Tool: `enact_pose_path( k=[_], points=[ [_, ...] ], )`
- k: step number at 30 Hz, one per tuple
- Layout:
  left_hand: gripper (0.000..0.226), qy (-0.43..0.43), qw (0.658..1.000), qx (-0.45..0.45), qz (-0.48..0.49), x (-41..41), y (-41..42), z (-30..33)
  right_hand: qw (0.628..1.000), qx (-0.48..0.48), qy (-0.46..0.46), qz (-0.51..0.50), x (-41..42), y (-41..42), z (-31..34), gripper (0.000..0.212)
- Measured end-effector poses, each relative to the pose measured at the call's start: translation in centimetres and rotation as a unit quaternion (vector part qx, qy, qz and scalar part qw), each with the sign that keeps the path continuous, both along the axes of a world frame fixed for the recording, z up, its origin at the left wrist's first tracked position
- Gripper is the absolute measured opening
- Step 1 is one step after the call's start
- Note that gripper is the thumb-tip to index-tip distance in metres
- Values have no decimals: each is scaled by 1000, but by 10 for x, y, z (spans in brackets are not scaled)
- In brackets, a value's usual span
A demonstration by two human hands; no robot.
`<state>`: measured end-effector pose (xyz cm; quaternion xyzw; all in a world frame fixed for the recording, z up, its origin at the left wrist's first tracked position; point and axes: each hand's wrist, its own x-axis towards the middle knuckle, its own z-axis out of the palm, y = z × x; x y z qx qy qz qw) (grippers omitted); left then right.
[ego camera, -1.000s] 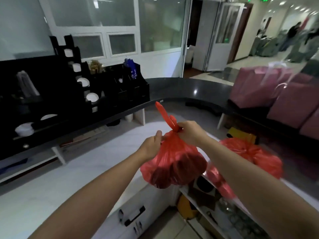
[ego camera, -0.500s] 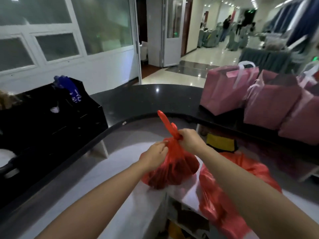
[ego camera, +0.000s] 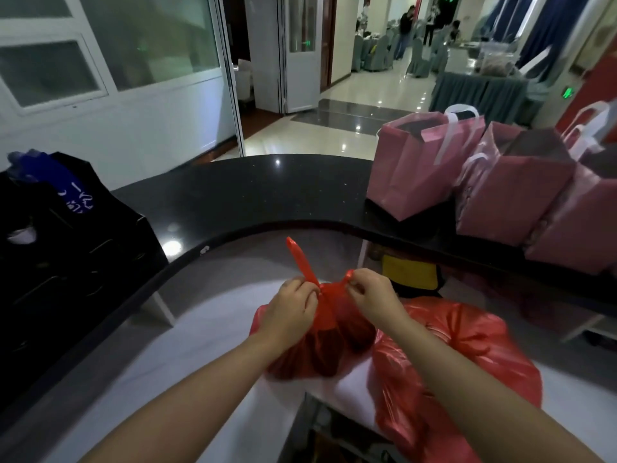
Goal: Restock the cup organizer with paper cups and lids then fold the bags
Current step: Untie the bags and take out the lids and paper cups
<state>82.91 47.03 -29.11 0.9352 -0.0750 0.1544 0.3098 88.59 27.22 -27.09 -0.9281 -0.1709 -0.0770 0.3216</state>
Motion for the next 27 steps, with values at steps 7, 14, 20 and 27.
enact_pose_path(
  k=[7, 14, 20, 27],
  points=[
    [14, -191, 979, 68, -12, -17, 2, 5, 1000, 17, -17, 2, -1, -23, 14, 9],
    [11, -257, 949, 181, -21, -12, 6, 31, 996, 35, 3, 78, 14, 6, 52, 16],
    [27, -112, 969, 213, 57, -11, 22, 17, 956, -146, 68, 246, 16, 38, 25, 34],
    [30, 1, 976, 172, 132, -25, 27, -3, 961, -130, 36, 241, 12, 40, -22, 21]
  ],
)
